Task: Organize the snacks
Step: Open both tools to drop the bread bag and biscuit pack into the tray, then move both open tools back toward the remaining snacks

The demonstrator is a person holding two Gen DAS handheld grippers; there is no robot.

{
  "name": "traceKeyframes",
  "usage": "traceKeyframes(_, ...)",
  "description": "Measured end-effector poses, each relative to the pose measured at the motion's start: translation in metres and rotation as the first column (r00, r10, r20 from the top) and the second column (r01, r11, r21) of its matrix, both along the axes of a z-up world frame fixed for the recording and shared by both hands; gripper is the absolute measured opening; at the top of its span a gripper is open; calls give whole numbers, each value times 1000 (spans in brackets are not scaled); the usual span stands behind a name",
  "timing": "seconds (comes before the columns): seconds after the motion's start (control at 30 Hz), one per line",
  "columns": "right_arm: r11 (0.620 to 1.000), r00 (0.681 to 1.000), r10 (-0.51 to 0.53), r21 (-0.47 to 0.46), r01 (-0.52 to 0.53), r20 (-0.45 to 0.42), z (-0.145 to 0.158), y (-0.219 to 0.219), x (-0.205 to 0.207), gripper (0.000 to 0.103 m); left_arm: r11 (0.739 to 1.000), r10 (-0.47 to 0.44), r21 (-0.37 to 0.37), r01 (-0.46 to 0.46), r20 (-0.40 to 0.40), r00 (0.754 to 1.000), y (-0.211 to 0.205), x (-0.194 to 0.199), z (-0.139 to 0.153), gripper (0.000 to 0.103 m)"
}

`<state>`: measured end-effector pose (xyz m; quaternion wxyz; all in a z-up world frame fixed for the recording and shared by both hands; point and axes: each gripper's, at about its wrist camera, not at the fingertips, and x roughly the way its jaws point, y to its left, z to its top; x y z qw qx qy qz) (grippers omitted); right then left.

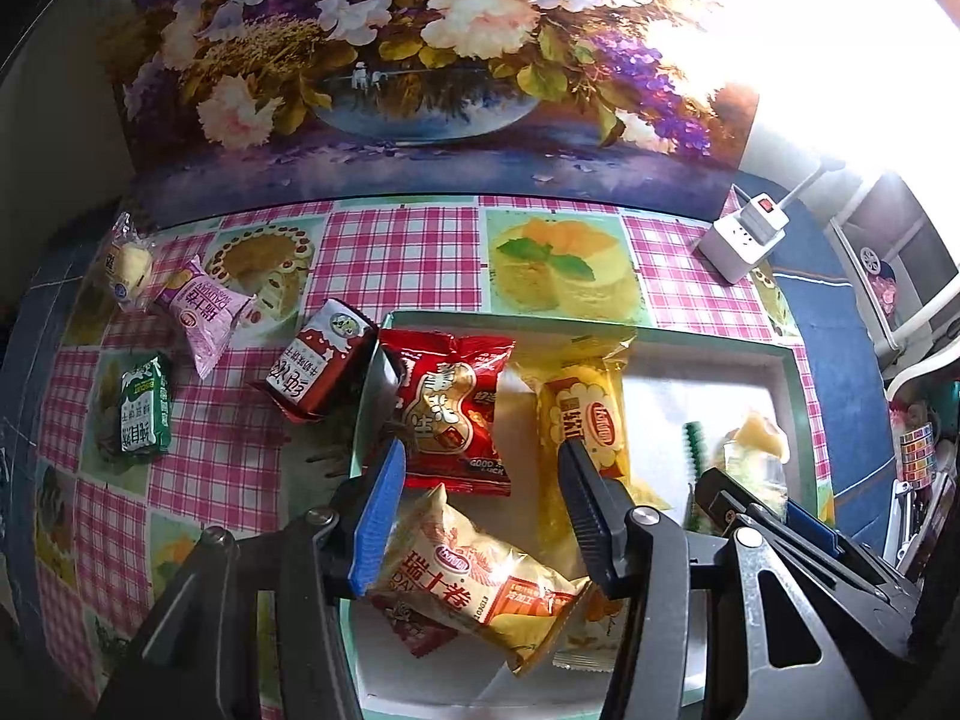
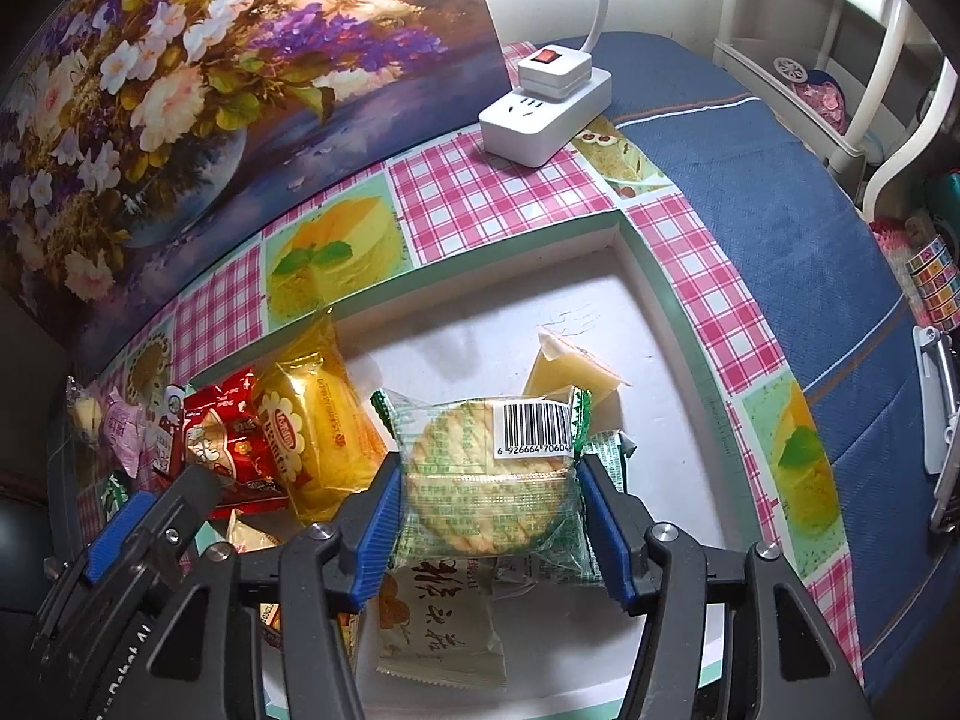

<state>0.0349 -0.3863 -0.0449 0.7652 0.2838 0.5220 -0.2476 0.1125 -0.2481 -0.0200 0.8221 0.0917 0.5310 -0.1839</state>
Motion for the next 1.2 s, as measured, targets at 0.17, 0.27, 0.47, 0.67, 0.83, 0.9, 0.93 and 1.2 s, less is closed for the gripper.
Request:
traceKeyframes(0.17, 1000, 1000, 1, 1, -1, -5, -1, 0, 1, 63, 1000, 10, 6, -10, 0, 1000, 3, 2, -2, 58)
traceKeyframes(0.27, 1000, 1000, 3, 2, -3, -6, -1, 0, 1, 63, 1000, 18, 8, -18, -2, 1000, 5, 3, -3, 58)
traceKeyframes(0.47, 999, 1000, 14, -35, -15, -22, 1, 4, 4, 78, 997, 78, 28, -78, 10, 997, 20, 10, -3, 81)
traceKeyframes(0.67, 998, 999, 35, -46, -35, -11, 2, 7, 6, 100, 986, 165, 25, -165, 2, 986, 48, 22, -8, 84)
traceKeyframes(0.83, 995, 998, 67, -71, -67, 1, 7, 16, 11, 103, 976, 210, 57, -211, 18, 977, 67, 29, -11, 94)
traceKeyframes(0.9, 994, 997, 79, -78, -79, 7, 8, 21, 13, 103, 967, 242, 72, -244, 31, 970, 79, 33, -12, 98)
traceKeyframes(0.93, 993, 996, 87, -82, -85, 10, 9, 23, 15, 103, 964, 254, 76, -256, 35, 967, 83, 34, -11, 98)
traceKeyframes(1.2, 984, 989, 145, -110, -141, 31, 18, 50, 30, 103, 927, 357, 101, -360, 48, 933, 139, 50, -11, 98)
